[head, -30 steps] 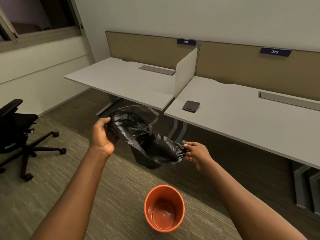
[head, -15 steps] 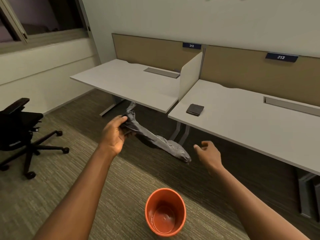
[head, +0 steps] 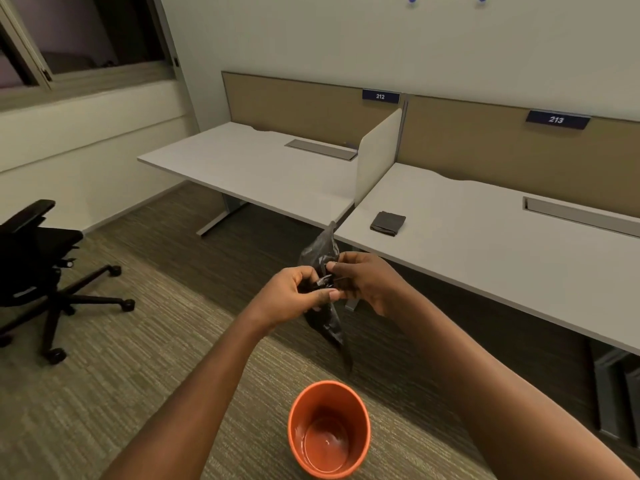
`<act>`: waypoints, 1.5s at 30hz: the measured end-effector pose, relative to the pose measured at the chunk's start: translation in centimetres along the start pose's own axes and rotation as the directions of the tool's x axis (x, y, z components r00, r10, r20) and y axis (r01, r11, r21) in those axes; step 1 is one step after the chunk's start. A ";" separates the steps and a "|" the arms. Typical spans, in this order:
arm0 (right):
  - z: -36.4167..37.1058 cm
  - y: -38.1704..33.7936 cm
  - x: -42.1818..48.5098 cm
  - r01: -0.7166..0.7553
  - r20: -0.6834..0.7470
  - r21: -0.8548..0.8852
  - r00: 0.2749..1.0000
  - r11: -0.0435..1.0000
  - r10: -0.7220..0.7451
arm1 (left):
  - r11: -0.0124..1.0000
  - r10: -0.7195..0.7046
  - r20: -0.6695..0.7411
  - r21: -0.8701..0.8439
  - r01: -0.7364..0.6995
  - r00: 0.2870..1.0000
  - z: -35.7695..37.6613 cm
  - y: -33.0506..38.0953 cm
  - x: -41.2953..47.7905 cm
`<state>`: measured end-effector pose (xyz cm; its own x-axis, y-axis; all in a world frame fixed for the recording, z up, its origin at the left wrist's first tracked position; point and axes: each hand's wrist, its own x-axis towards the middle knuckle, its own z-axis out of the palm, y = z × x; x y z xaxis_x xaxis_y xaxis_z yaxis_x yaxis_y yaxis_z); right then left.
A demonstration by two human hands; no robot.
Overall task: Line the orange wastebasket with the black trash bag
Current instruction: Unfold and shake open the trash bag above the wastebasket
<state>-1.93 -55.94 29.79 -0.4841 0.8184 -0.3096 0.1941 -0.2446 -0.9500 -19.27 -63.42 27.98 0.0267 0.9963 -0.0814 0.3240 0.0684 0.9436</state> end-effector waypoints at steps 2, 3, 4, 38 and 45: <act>0.1 0.3 -0.2 0.056 -0.037 -0.144 0.997 0.988 -0.062 | 0.999 -0.038 -0.099 0.002 0.038 0.994 0.0 0.3 -0.1; 0.1 0.3 -0.3 0.085 -0.042 -0.223 0.994 0.971 -0.097 | 0.998 -0.065 -0.179 -0.017 0.063 0.982 0.0 0.5 0.0; 0.2 0.3 -0.4 0.109 -0.033 -0.282 0.992 0.953 -0.123 | 0.995 -0.101 -0.251 -0.040 0.095 0.963 -0.1 0.5 0.3; -1.6 3.4 0.7 0.011 -0.160 -0.178 0.986 0.984 -0.040 | 0.935 -0.235 -0.376 -0.340 0.102 0.896 1.0 -1.3 3.9; -1.8 2.7 1.3 0.058 -0.208 -0.083 0.975 0.995 -0.074 | 0.949 -0.250 -0.340 -0.274 0.159 0.907 0.8 -1.7 3.5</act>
<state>-0.48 -54.58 26.86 -0.3090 0.9245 -0.2231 0.2360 -0.1527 -0.9597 -18.95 -60.07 25.83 -0.3783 0.9038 -0.2003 0.0526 0.2370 0.9701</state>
